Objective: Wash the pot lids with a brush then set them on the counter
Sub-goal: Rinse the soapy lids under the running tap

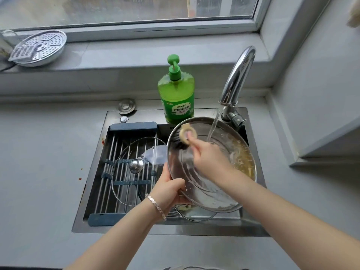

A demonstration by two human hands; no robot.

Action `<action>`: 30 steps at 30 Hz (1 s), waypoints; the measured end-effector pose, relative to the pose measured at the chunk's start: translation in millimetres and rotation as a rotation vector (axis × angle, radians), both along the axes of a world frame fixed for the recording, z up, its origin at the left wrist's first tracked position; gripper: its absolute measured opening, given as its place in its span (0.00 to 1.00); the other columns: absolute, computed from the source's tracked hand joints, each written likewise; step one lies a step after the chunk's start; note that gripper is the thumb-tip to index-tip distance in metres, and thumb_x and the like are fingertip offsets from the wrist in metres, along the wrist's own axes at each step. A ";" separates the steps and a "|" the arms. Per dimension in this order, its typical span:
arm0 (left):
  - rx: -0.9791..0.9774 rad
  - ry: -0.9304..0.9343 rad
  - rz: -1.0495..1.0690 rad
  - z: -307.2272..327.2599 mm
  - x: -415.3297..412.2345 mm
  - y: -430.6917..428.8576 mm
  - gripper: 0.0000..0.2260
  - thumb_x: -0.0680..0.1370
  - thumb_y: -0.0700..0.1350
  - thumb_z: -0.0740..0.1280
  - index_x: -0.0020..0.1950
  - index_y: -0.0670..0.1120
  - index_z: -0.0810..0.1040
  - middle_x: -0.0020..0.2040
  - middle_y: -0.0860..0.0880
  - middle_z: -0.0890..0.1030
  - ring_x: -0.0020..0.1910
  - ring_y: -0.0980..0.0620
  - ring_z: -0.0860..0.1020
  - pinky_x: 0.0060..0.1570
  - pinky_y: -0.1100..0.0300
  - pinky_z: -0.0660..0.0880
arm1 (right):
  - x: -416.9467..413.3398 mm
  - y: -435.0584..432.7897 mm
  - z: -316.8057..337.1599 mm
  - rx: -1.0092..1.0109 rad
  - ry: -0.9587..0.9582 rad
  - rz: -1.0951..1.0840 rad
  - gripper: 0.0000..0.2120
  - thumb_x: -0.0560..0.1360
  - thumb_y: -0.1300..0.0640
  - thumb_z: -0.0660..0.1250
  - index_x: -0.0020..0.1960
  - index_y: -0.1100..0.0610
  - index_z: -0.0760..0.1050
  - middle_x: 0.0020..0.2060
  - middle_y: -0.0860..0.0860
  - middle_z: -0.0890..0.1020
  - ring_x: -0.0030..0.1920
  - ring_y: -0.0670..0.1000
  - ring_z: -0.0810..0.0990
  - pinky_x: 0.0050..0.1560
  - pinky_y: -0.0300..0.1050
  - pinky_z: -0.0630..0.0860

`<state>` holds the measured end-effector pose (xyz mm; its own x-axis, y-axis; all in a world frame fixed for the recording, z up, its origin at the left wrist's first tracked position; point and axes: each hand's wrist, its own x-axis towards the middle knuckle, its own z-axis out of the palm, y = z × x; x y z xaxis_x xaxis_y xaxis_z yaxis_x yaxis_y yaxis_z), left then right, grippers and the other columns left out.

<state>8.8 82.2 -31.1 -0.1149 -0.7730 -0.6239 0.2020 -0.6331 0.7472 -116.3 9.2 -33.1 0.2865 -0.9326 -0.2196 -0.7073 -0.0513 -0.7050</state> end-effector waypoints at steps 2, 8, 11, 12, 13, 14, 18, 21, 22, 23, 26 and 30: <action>-0.001 -0.018 0.003 -1.3 3.8 -1.2 0.29 0.74 0.25 0.51 0.64 0.54 0.64 0.48 0.41 0.77 0.40 0.41 0.78 0.39 0.39 0.79 | 5.0 15.1 5.3 -0.024 -0.022 0.093 0.21 0.80 0.58 0.55 0.70 0.42 0.64 0.37 0.55 0.78 0.32 0.52 0.70 0.33 0.43 0.66; 0.022 -0.039 -0.069 0.7 5.4 4.1 0.29 0.74 0.25 0.52 0.64 0.55 0.64 0.52 0.41 0.77 0.37 0.45 0.80 0.36 0.44 0.80 | -24.9 -19.6 -10.6 0.013 0.096 -0.069 0.19 0.80 0.56 0.53 0.70 0.44 0.67 0.42 0.58 0.79 0.32 0.51 0.70 0.33 0.42 0.66; 0.020 -0.053 -0.073 0.2 2.7 1.0 0.30 0.73 0.25 0.51 0.64 0.56 0.64 0.50 0.42 0.77 0.36 0.46 0.80 0.35 0.45 0.80 | -14.5 -1.4 -7.0 0.012 0.024 0.036 0.21 0.80 0.57 0.55 0.70 0.43 0.65 0.39 0.56 0.79 0.31 0.51 0.69 0.32 0.41 0.65; 0.020 -0.050 -0.069 -1.0 2.7 -0.3 0.30 0.73 0.25 0.51 0.65 0.56 0.64 0.48 0.43 0.77 0.35 0.47 0.80 0.35 0.45 0.80 | -7.6 9.4 -2.7 0.006 -0.002 0.103 0.21 0.80 0.58 0.55 0.70 0.42 0.65 0.38 0.56 0.79 0.31 0.51 0.69 0.33 0.41 0.65; 0.024 -0.045 -0.065 -1.7 3.2 -1.4 0.30 0.73 0.25 0.51 0.66 0.56 0.63 0.48 0.43 0.78 0.34 0.47 0.79 0.35 0.43 0.80 | -5.1 13.7 -2.9 -0.006 -0.016 0.130 0.22 0.79 0.58 0.56 0.70 0.41 0.65 0.36 0.55 0.79 0.30 0.51 0.69 0.33 0.41 0.65; 0.029 -0.037 -0.062 -1.3 4.7 -1.3 0.30 0.73 0.25 0.52 0.66 0.55 0.63 0.47 0.43 0.78 0.34 0.46 0.79 0.36 0.42 0.80 | -6.5 10.6 -3.3 -0.019 -0.017 0.119 0.22 0.79 0.58 0.56 0.70 0.41 0.65 0.33 0.53 0.77 0.29 0.50 0.68 0.31 0.41 0.64; 0.032 0.019 -0.038 -0.8 9.9 2.2 0.29 0.72 0.27 0.56 0.63 0.57 0.64 0.51 0.41 0.78 0.37 0.41 0.80 0.36 0.41 0.80 | -40.0 -31.6 -20.1 -0.014 0.038 -0.133 0.20 0.80 0.56 0.55 0.70 0.43 0.66 0.40 0.53 0.81 0.33 0.50 0.75 0.33 0.41 0.71; -0.002 -0.040 -0.047 -3.4 10.8 -0.2 0.29 0.69 0.30 0.59 0.56 0.63 0.66 0.54 0.41 0.77 0.40 0.41 0.81 0.40 0.41 0.79 | -42.7 -36.4 -25.3 -0.020 0.042 -0.222 0.20 0.80 0.56 0.55 0.69 0.44 0.67 0.55 0.56 0.81 0.51 0.57 0.79 0.51 0.47 0.75; -0.009 -0.058 -0.065 -3.9 10.0 -2.0 0.28 0.71 0.29 0.59 0.55 0.63 0.66 0.55 0.40 0.77 0.41 0.41 0.81 0.41 0.40 0.79 | -35.3 -33.4 -22.7 -0.028 0.010 -0.195 0.20 0.80 0.57 0.55 0.69 0.44 0.67 0.53 0.56 0.81 0.47 0.57 0.79 0.48 0.45 0.74; -0.006 -0.065 -0.077 -4.4 9.4 -3.7 0.28 0.73 0.27 0.57 0.55 0.62 0.66 0.56 0.39 0.76 0.42 0.40 0.81 0.41 0.39 0.79 | -26.5 -28.9 -19.1 -0.039 -0.024 -0.137 0.20 0.80 0.57 0.55 0.70 0.43 0.66 0.47 0.56 0.81 0.40 0.53 0.78 0.41 0.42 0.72; -0.004 -0.019 -0.041 -2.2 9.6 -9.4 0.28 0.74 0.25 0.53 0.62 0.55 0.65 0.53 0.41 0.76 0.40 0.41 0.82 0.37 0.40 0.79 | -4.9 -3.3 -4.5 -0.099 -0.093 0.107 0.23 0.79 0.60 0.57 0.71 0.44 0.64 0.36 0.53 0.77 0.26 0.45 0.65 0.29 0.37 0.63; -0.049 -0.066 0.048 0.1 22.4 -15.6 0.27 0.73 0.23 0.53 0.67 0.46 0.64 0.47 0.42 0.79 0.36 0.45 0.82 0.29 0.47 0.79 | -16.5 32.2 -8.7 -0.114 -0.089 0.356 0.23 0.78 0.60 0.59 0.71 0.45 0.65 0.41 0.55 0.81 0.32 0.47 0.68 0.37 0.37 0.64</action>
